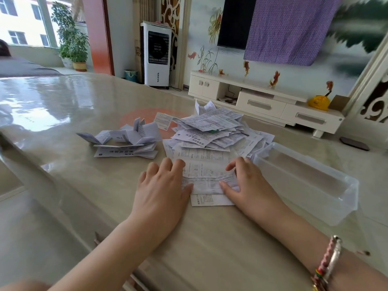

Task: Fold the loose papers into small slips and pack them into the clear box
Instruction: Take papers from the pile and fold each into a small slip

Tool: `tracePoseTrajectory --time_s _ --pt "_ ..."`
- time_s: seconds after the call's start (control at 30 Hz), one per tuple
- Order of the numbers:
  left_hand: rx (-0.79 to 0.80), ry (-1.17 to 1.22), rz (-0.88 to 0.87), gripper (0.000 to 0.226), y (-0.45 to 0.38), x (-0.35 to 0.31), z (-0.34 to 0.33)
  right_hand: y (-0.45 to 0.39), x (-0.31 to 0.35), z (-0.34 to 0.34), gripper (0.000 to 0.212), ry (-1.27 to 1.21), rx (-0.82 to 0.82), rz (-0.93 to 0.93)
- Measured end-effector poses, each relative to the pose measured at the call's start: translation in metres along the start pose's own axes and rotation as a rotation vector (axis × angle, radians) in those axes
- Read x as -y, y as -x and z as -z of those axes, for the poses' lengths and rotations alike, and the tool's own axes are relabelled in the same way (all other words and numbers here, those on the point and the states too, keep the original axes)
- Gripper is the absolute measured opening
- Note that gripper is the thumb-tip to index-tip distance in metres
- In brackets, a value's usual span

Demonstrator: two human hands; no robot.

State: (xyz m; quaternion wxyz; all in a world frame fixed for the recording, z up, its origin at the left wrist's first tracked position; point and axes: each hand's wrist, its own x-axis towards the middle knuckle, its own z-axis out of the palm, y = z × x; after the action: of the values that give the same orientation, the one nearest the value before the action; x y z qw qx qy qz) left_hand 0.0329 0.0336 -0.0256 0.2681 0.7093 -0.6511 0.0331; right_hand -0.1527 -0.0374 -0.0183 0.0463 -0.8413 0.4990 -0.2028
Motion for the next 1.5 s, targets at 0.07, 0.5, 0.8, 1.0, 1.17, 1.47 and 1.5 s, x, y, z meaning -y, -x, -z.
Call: tracePoseTrajectory --time_s 0.07,0.5,0.8,1.0,1.17,1.47,1.5 --pt "-0.020 -0.009 -0.043 0.036 -0.001 -0.001 0.001 0.002 0.000 0.001 0.032 0.075 -0.050 0.039" --pt "0.042 0.118 -0.193 0.028 -0.003 0.011 0.004 0.013 -0.006 0.016 0.036 -0.025 0.104 0.367" --pt "-0.219 0.343 -0.094 0.023 -0.003 0.003 0.008 0.015 0.001 0.014 0.030 -0.082 -0.083 0.241" --pt "0.022 0.520 -0.071 0.061 -0.005 -0.010 -0.006 0.017 0.007 0.016 0.015 -0.325 -0.092 0.260" --pt "0.004 0.662 -0.077 0.021 -0.009 -0.015 -0.006 0.016 0.008 0.017 0.021 -0.423 -0.104 0.247" --pt "-0.060 0.788 0.152 0.022 -0.021 0.005 0.008 0.013 0.006 0.015 0.028 -0.379 -0.141 0.160" --pt "-0.082 0.776 0.191 0.023 -0.023 0.011 0.011 0.013 0.005 0.014 0.028 -0.350 -0.143 0.160"
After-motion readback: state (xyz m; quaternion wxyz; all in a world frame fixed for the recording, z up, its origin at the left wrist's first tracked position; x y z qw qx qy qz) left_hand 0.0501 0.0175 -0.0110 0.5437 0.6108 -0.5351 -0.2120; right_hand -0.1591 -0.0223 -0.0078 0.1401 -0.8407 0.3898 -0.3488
